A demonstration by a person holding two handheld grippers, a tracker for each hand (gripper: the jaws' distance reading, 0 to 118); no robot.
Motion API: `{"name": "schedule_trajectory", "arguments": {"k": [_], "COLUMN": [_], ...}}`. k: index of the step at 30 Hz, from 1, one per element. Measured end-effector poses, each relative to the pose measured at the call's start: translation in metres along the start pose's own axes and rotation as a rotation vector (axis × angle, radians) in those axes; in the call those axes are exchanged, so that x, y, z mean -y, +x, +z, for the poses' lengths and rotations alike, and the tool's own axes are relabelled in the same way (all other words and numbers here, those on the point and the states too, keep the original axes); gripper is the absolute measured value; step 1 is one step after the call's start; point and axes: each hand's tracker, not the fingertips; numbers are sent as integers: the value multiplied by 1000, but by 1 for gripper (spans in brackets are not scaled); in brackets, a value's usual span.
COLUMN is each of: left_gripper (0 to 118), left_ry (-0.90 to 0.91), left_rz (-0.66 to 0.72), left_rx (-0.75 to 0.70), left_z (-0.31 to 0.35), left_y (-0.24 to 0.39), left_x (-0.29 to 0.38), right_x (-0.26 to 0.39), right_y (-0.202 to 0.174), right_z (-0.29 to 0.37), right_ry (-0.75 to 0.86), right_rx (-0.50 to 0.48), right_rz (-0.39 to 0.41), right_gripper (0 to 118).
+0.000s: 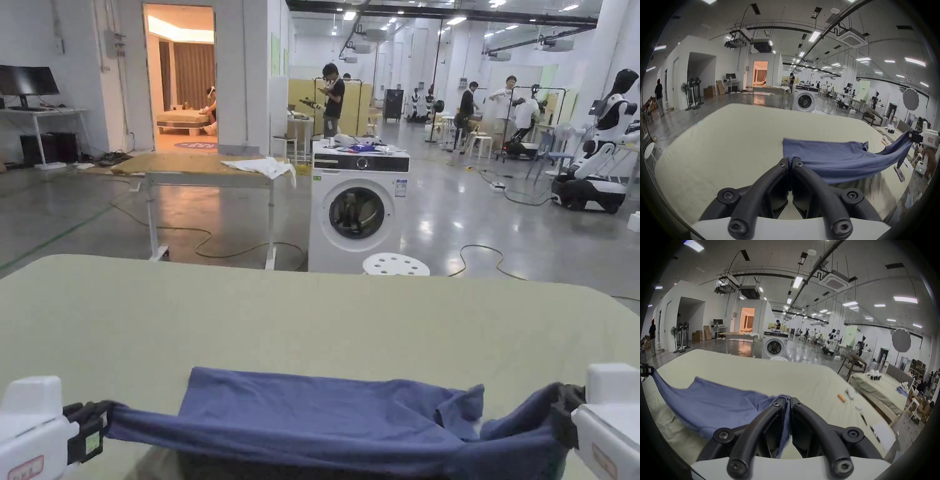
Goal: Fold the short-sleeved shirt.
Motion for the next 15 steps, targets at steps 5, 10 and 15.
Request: {"name": "schedule_trajectory", "arguments": {"k": [5,10,15], "left_gripper": [0,0,0], "left_ry": [-22,18,19], "left_rz": [4,15,6], "left_rx": [0,-21,-13], "left_z": [37,81,104], "left_y": [-3,-11,-13], "left_x": [34,33,29], "right_x": [33,33,29], "right_y": [-8,-5,-4], "right_z": [41,83,105], "right_ry": [-20,4,-15], "right_rx": [-17,-1,-8], "right_rz": [-24,-34,-41], "right_gripper": [4,4,4]}}
